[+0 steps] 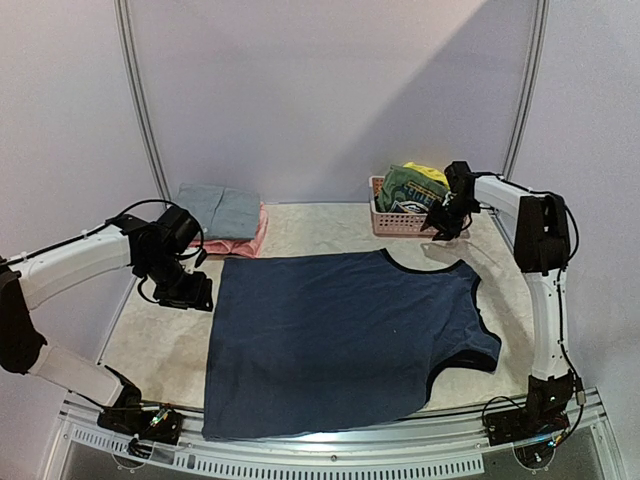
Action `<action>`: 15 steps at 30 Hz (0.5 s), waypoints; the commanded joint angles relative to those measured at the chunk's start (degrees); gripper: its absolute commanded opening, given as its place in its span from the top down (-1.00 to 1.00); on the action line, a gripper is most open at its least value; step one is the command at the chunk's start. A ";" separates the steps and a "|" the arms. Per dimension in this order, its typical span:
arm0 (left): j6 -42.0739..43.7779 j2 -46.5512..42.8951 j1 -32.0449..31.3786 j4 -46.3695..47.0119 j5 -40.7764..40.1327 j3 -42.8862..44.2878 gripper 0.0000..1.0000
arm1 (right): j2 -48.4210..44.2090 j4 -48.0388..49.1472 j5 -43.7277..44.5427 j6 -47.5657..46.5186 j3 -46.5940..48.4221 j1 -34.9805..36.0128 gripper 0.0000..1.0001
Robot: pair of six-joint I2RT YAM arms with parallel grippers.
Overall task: Fold and stack the mixed laundry pile
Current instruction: Move the bin to the corner of the board.
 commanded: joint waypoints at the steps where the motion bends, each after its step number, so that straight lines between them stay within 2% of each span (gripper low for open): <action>1: -1.14 -2.39 0.42 -1.42 1.64 -1.28 -0.28 | -17.02 -2.67 7.20 -4.82 -10.54 -0.82 0.04; 8: -2.83 0.79 -1.36 3.25 5.22 -1.78 -0.27 | -38.74 -11.40 11.38 -1.40 -34.58 -0.78 0.01; 15: -6.89 9.46 -8.10 9.69 7.04 0.69 -0.21 | -60.08 -21.83 13.61 5.44 -54.96 -0.71 0.00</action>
